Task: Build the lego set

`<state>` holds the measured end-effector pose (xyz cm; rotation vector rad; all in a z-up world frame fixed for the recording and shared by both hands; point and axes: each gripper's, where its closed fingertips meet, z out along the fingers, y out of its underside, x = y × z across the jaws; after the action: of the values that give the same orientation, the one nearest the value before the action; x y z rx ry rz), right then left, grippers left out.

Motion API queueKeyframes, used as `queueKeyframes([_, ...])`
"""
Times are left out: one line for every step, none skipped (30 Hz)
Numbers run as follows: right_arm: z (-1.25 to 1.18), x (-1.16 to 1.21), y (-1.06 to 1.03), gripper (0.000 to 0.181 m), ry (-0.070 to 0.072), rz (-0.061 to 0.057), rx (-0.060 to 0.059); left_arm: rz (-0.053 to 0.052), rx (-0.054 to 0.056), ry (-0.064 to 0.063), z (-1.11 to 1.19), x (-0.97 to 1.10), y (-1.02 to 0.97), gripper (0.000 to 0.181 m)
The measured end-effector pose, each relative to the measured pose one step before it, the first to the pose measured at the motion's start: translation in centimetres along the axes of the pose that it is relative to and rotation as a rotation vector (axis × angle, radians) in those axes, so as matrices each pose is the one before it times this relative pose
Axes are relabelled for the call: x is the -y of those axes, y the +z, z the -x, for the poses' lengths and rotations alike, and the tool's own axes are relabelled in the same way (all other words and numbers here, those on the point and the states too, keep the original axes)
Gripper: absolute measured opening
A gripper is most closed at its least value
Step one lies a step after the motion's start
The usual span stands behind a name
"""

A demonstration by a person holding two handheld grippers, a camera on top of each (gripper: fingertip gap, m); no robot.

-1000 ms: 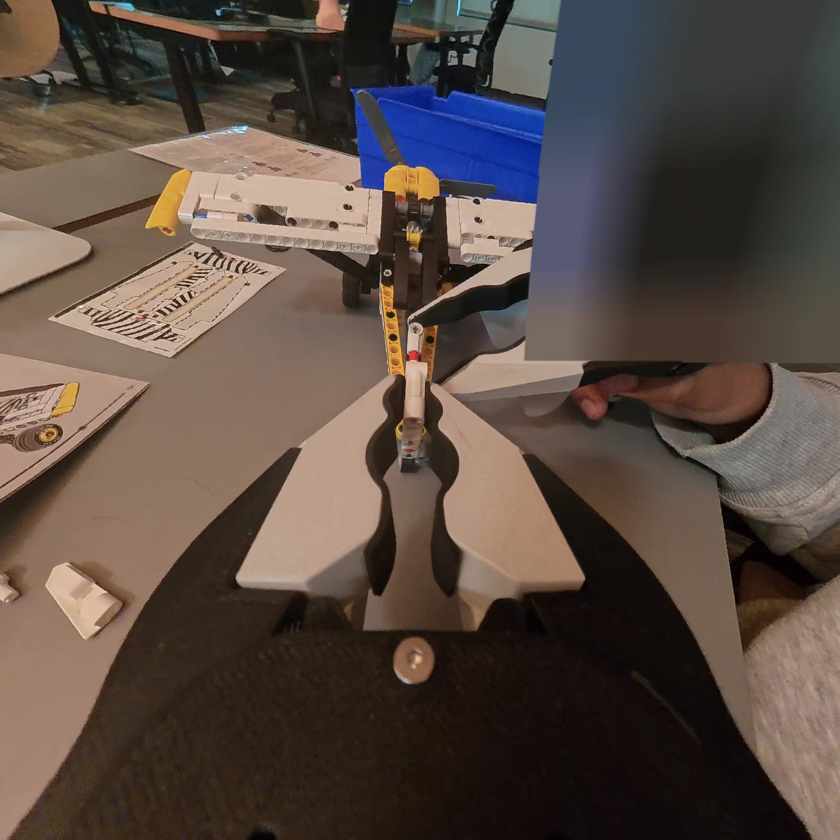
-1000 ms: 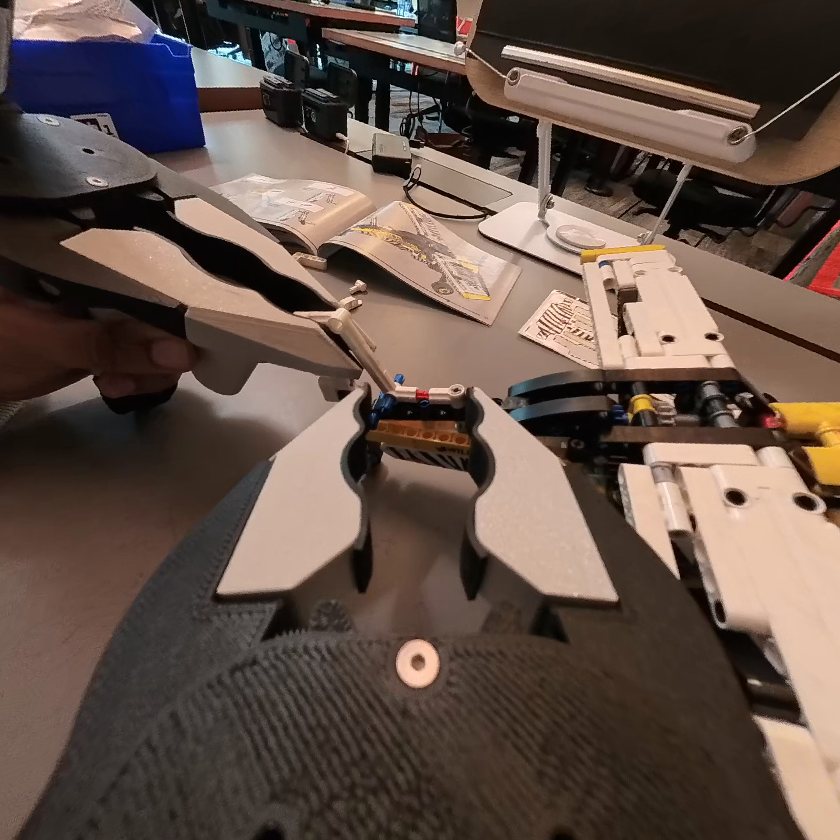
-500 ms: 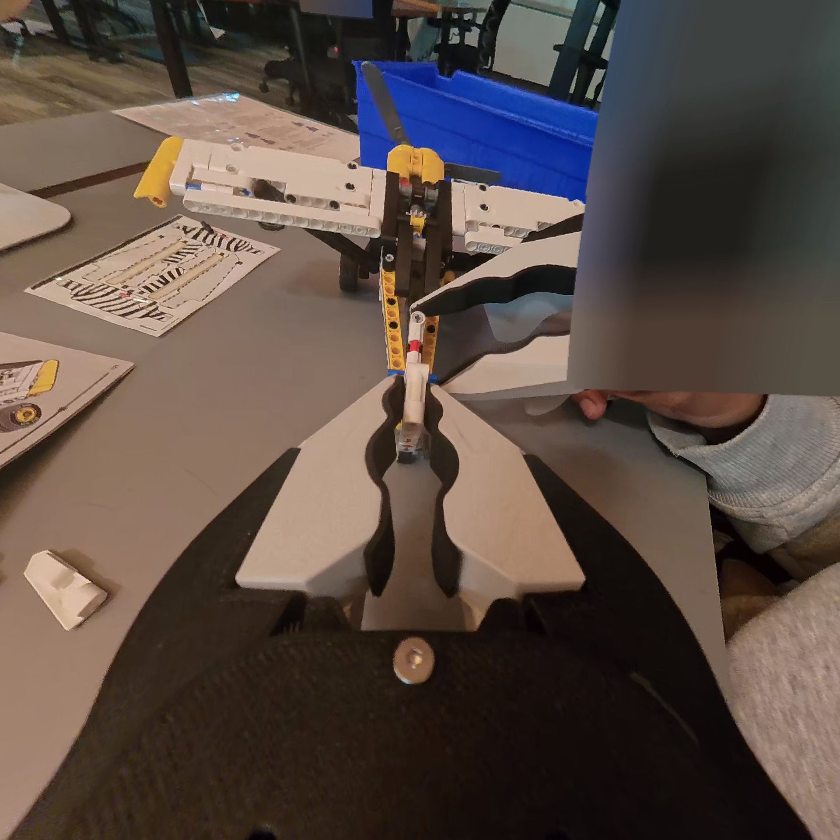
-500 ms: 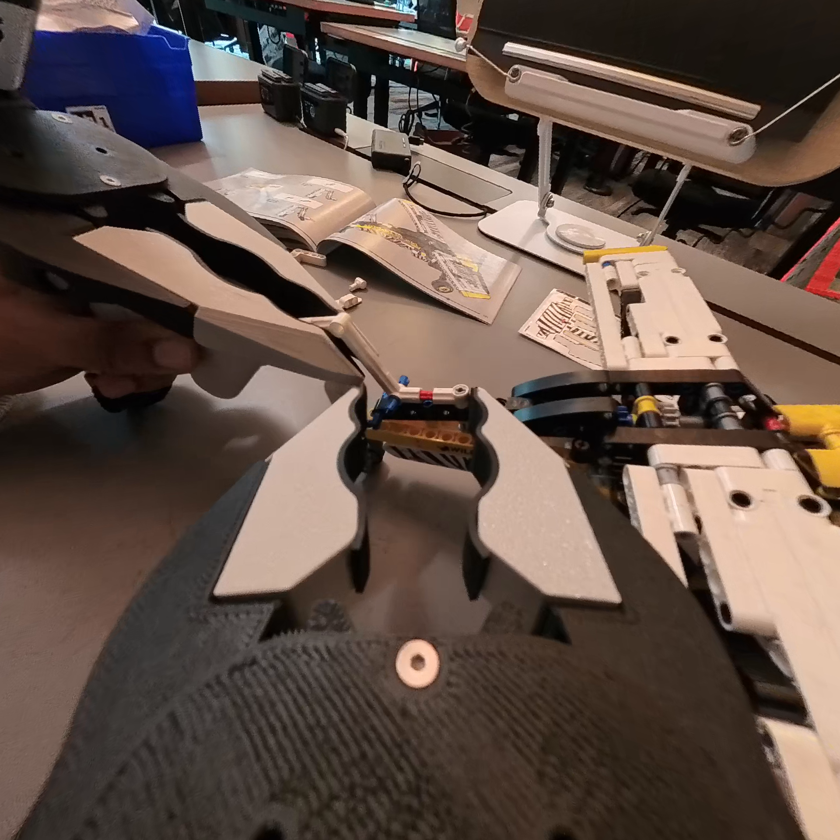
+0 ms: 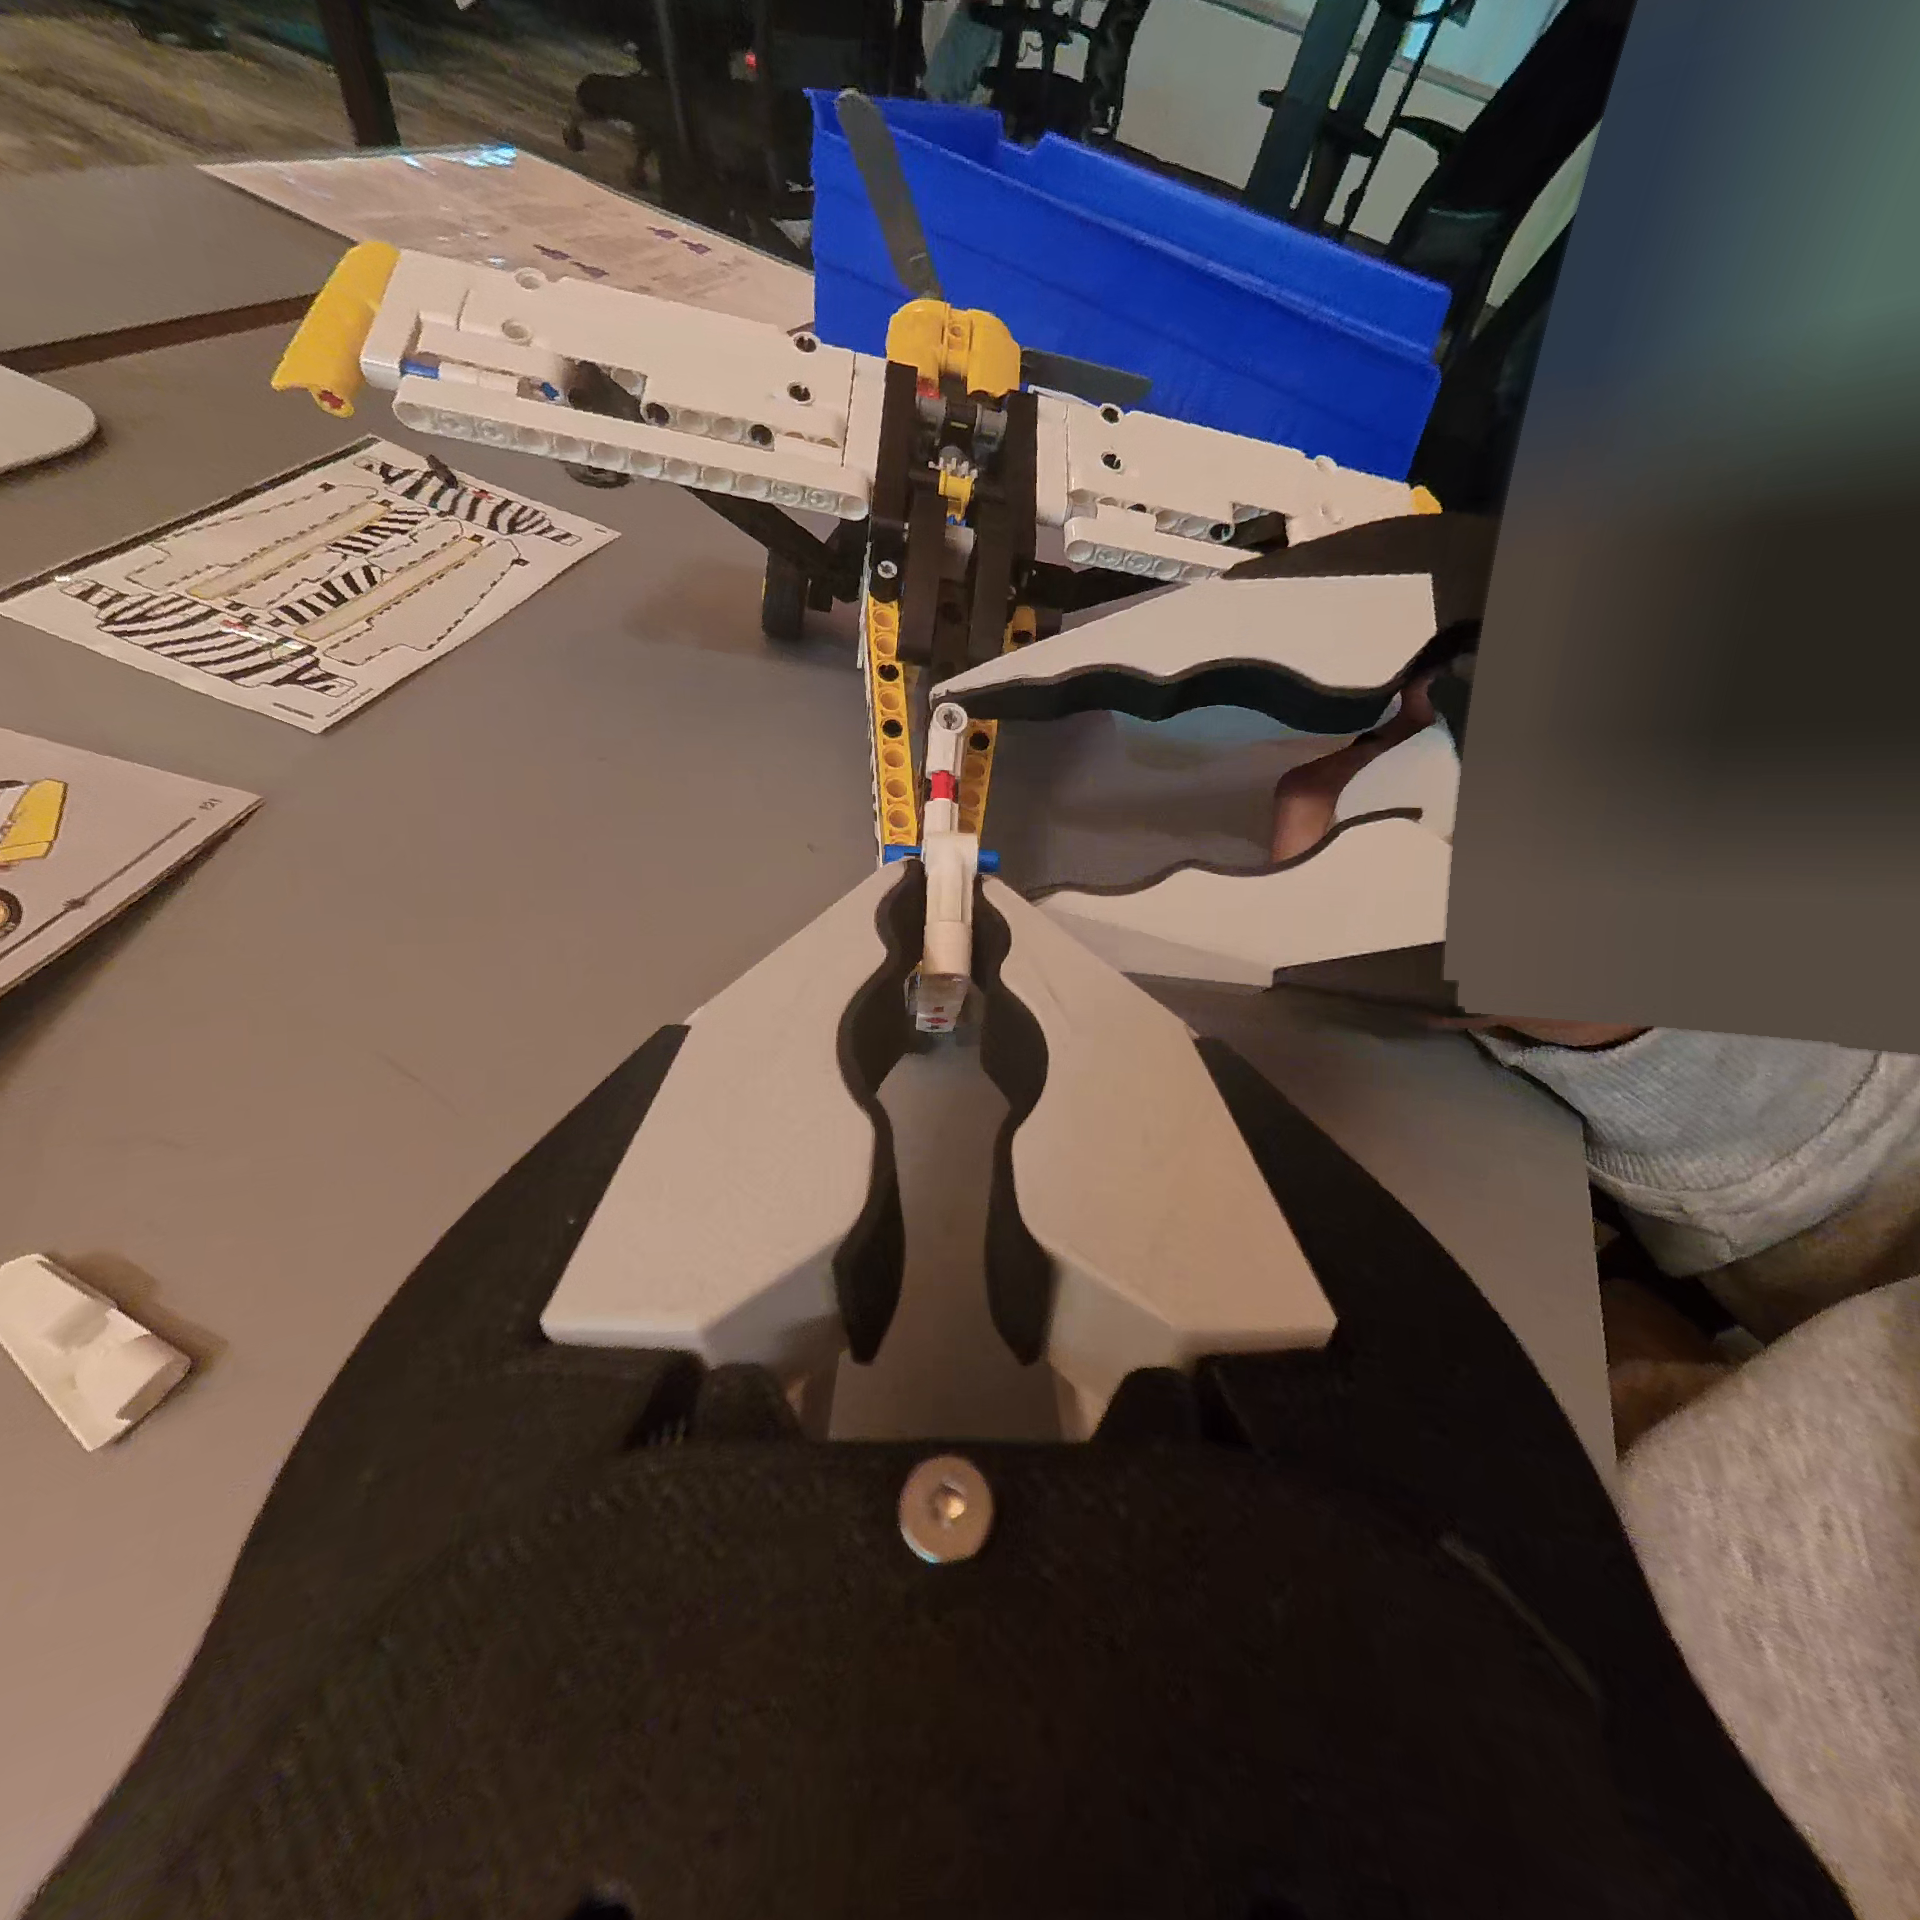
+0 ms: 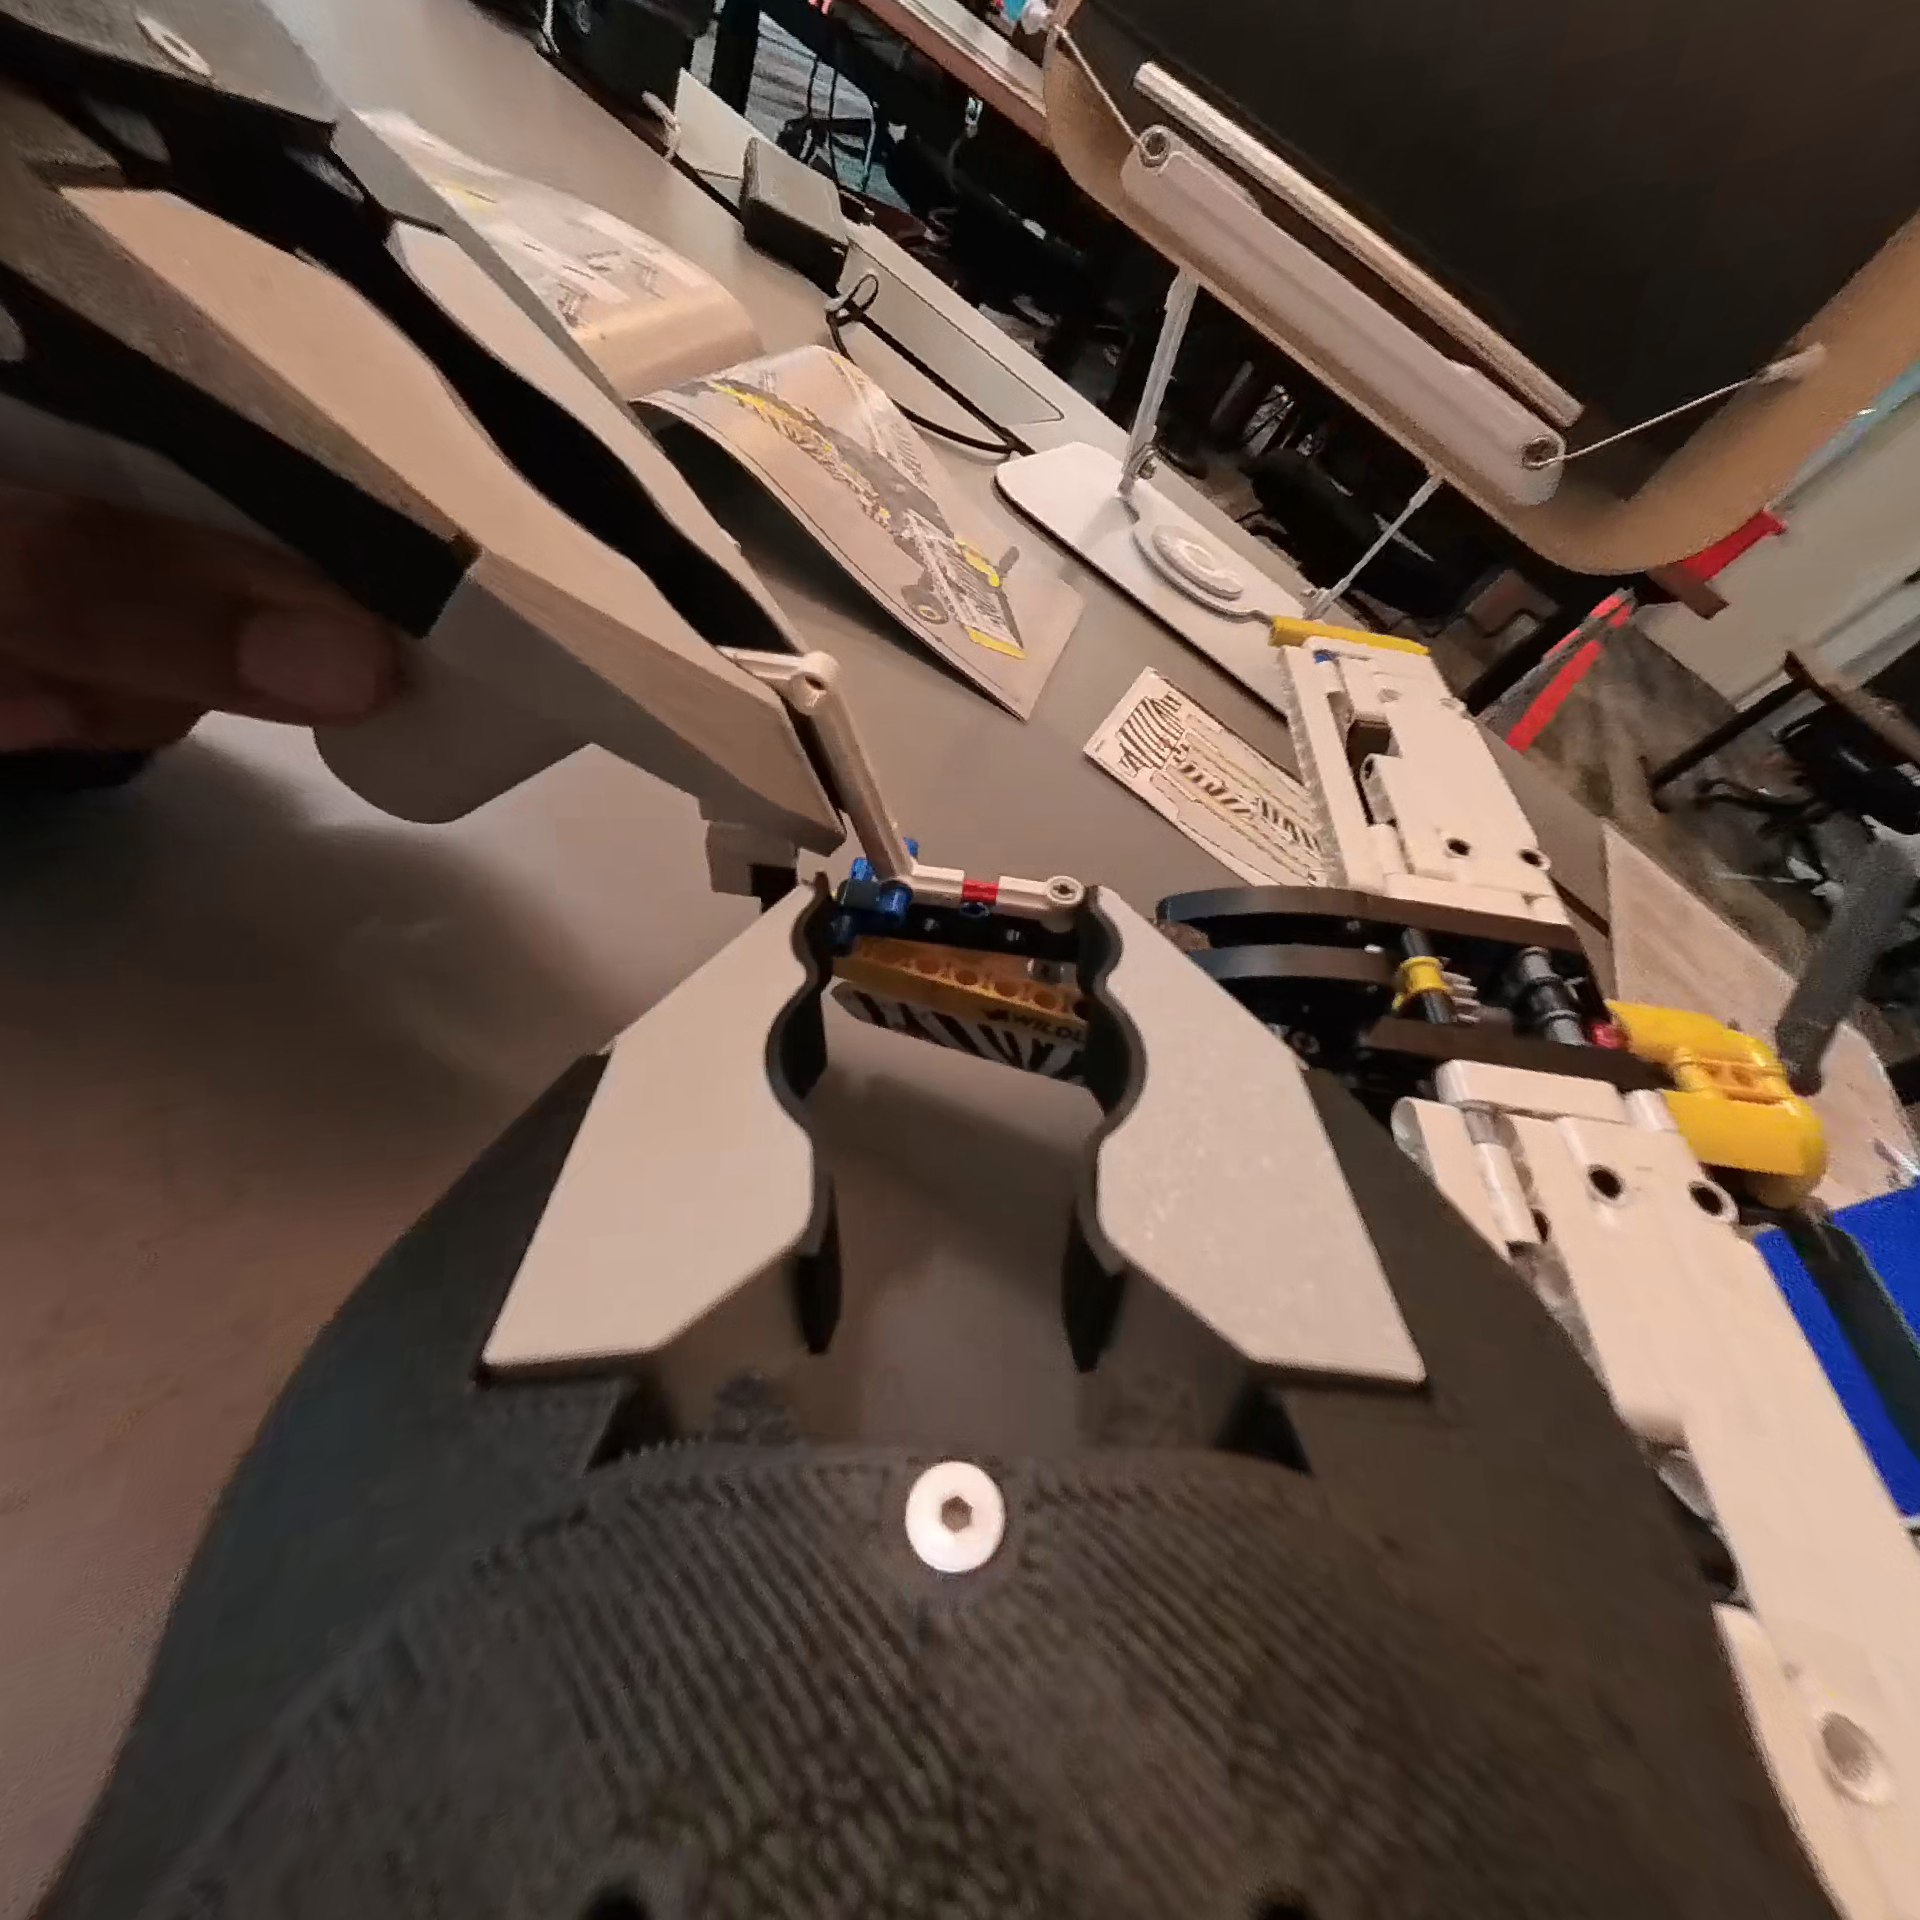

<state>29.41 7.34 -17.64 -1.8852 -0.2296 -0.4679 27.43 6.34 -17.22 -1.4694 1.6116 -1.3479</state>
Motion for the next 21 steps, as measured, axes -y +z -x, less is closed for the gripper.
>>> queueKeyframes([-0.050, 0.004, -0.028, 0.046, 0.0081, -0.0014, 0.0028, 0.0009, 0.0015, 0.0052, -0.030, -0.014, 0.017, 0.006])
queueKeyframes([-0.050, 0.027, -0.024, 0.045, 0.0115, -0.0029, 0.0060, -0.0019, 0.0015, 0.0052, -0.027, 0.042, 0.018, 0.006])
queueKeyframes([-0.070, 0.019, -0.019, 0.044, 0.0110, -0.0023, 0.0038, -0.0003, 0.0019, 0.0043, -0.014, 0.016, 0.016, 0.006])
queueKeyframes([-0.137, 0.013, -0.020, 0.042, 0.0098, -0.0013, -0.0027, 0.0016, 0.0014, 0.0044, -0.020, -0.009, 0.036, 0.006])
queueKeyframes([-0.212, 0.006, -0.020, 0.038, 0.0094, -0.0011, -0.0088, -0.0003, 0.0017, 0.0050, -0.014, 0.012, 0.006, 0.006])
queueKeyframes([-0.042, 0.011, -0.010, 0.038, 0.0060, -0.0014, 0.0018, -0.0018, 0.0029, 0.0060, -0.017, 0.034, 0.001, 0.006])
queueKeyframes([0.006, 0.004, -0.002, 0.037, 0.0021, -0.0006, 0.0017, 0.0000, 0.0025, 0.0065, -0.004, 0.005, -0.002, 0.006])
queueKeyframes([-0.004, -0.001, 0.003, 0.037, 0.0002, -0.0002, 0.0003, 0.0004, 0.0021, 0.0047, -0.001, 0.005, -0.001, 0.006])
queueKeyframes([0.002, 0.008, 0.008, 0.037, -0.0005, -0.0001, -0.0004, -0.0002, 0.0017, 0.0023, 0.007, 0.006, -0.003, 0.006])
queueKeyframes([0.001, 0.004, 0.010, 0.037, 0.0002, -0.0001, -0.0001, -0.0001, 0.0011, 0.0026, 0.004, 0.008, 0.006, 0.006])
queueKeyframes([-0.007, 0.011, -0.002, 0.037, 0.0010, -0.0009, 0.0006, -0.0005, 0.0006, 0.0040, 0.011, 0.007, -0.013, 0.006])
queueKeyframes([-0.011, 0.014, -0.005, 0.037, 0.0017, -0.0007, 0.0009, -0.0006, 0.0006, 0.0037, 0.000, 0.021, -0.003, 0.006])
queueKeyframes([-0.008, 0.002, 0.012, 0.037, 0.0018, 0.0001, 0.0007, 0.0006, 0.0012, 0.0042, 0.008, 0.002, 0.013, 0.006])
queueKeyframes([-0.013, 0.006, 0.010, 0.037, 0.0009, 0.0000, 0.0002, 0.0005, 0.0015, 0.0053, 0.016, 0.009, 0.000, 0.006])
queueKeyframes([-0.002, -0.002, -0.001, 0.037, 0.0001, 0.0002, -0.0002, 0.0016, 0.0009, 0.0041, 0.012, -0.002, -0.001, 0.006])
queueKeyframes([0.004, -0.010, 0.010, 0.037, 0.0001, 0.0003, -0.0001, 0.0019, 0.0003, 0.0032, 0.009, -0.001, 0.004, 0.006])
queueKeyframes([-0.004, 0.008, -0.003, 0.037, 0.0001, 0.0000, 0.0000, 0.0011, -0.0006, 0.0030, -0.008, 0.006, 0.000, 0.006])
queueKeyframes([0.004, -0.002, -0.009, 0.037, 0.0002, -0.0001, 0.0002, 0.0011, -0.0012, 0.0031, 0.005, 0.006, -0.006, 0.006])
queueKeyframes([0.009, -0.001, 0.011, 0.037, -0.0004, -0.0001, -0.0001, 0.0023, -0.0024, 0.0047, 0.002, -0.006, -0.005, 0.006])
queueKeyframes([0.007, 0.007, -0.003, 0.036, -0.0008, -0.0001, -0.0004, 0.0023, -0.0034, 0.0037, -0.003, 0.012, -0.018, 0.006])
queueKeyframes([0.004, 0.004, -0.009, 0.036, -0.0006, -0.0003, -0.0001, 0.0027, -0.0042, 0.0041, -0.007, 0.002, -0.008, 0.006])
